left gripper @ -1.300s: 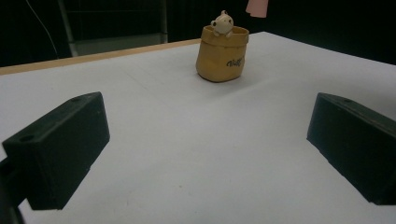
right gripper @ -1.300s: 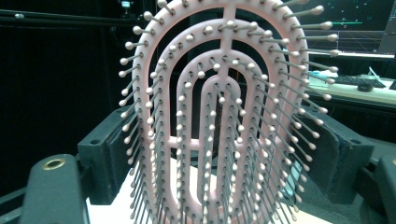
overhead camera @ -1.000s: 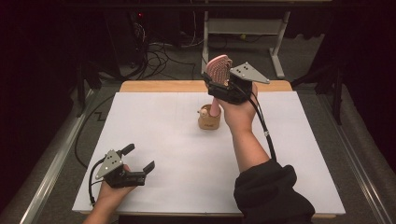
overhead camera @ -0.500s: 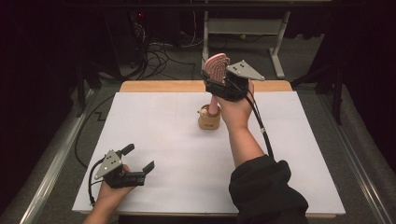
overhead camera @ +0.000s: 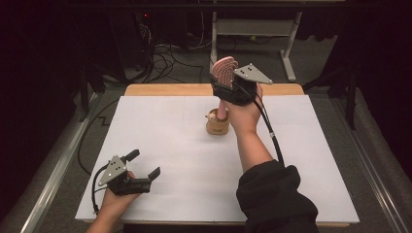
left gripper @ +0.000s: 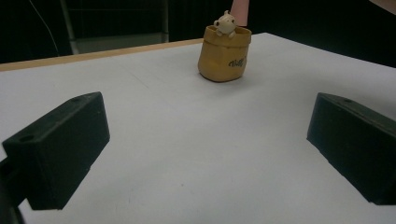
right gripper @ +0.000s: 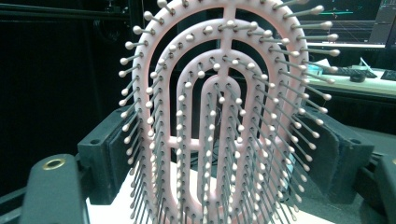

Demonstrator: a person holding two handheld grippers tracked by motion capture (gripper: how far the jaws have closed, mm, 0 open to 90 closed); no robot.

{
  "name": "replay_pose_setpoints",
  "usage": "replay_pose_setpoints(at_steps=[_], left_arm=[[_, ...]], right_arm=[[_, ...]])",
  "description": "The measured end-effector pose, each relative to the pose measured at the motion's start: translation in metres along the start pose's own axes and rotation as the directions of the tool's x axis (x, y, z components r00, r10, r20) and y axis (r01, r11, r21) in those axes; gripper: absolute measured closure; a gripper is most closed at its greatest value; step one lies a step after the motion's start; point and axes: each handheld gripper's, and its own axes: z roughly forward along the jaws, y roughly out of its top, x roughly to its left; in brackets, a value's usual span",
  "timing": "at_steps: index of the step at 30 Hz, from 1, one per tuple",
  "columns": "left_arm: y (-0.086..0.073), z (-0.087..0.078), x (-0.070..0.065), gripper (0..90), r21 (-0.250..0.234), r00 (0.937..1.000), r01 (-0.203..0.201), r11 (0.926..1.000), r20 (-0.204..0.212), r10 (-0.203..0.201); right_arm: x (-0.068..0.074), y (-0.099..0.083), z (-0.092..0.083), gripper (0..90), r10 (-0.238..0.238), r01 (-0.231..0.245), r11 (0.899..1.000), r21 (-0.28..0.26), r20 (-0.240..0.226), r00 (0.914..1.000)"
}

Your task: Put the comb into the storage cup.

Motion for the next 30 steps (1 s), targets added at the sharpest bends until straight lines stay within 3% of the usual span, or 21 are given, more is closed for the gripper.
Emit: replay_pose_setpoints(at_steps=[30], left_arm=[[0.0, -0.001, 0.001, 0.0, -0.002, 1.0, 0.001, 1.0, 0.0, -0.001]], right_arm=[[0.001, -0.019, 0.01, 20.2, -0.005, 0.004, 0.999, 0.053, 0.016, 0.9999]])
